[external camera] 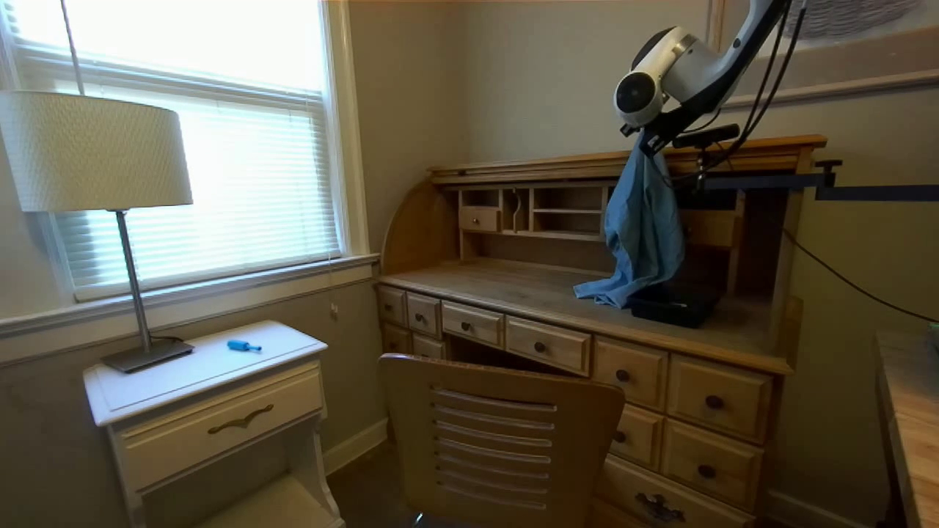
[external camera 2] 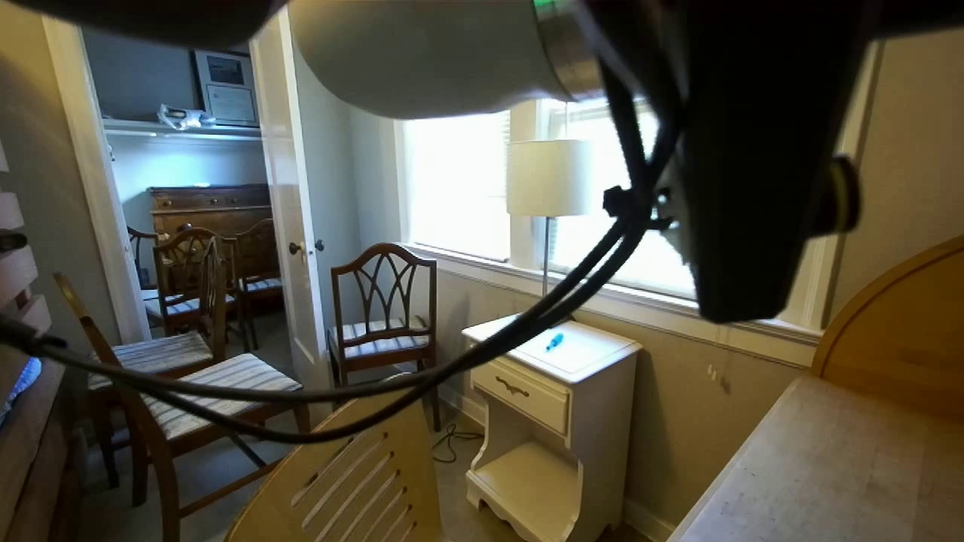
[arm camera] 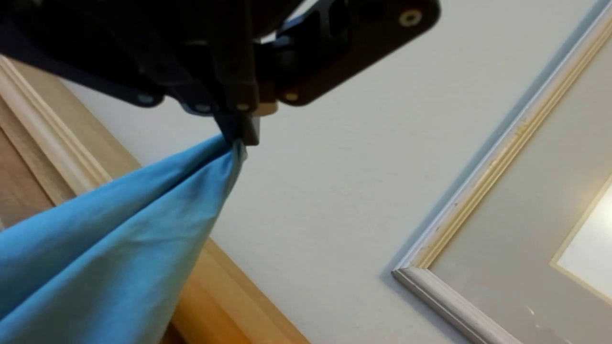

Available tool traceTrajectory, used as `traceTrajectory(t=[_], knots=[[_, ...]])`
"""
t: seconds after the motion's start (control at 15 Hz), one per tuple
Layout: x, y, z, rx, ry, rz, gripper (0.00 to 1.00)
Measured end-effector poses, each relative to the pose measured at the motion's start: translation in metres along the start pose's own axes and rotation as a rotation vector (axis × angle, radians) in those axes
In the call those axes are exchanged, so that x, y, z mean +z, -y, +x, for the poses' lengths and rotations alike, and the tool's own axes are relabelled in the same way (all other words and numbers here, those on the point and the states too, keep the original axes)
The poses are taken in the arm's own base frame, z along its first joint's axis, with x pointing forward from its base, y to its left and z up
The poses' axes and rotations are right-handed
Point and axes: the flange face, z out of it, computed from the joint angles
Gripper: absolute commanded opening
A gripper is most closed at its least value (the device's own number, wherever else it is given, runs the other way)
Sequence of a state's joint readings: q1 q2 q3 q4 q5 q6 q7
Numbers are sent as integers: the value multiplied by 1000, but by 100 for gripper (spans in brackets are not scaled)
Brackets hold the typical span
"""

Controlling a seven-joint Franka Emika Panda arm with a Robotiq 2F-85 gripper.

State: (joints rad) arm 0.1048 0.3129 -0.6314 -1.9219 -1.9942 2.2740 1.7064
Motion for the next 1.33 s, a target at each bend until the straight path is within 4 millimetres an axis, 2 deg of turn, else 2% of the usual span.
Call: traceTrajectory(t=[0.4, 0.47, 0.53, 0.73, 1.0, 1.2, 1.33], knots=[[-3, 16, -8, 32, 37, 36, 0], [-3, 17, -9, 35, 41, 40, 26], [-3, 18, -10, 38, 44, 43, 27], [-2, 18, -11, 49, 55, 49, 45], [0, 18, -16, 90, 113, 64, 74], [-5, 18, -11, 131, 121, 135, 97], [-8, 17, -2, 169, 117, 176, 100]])
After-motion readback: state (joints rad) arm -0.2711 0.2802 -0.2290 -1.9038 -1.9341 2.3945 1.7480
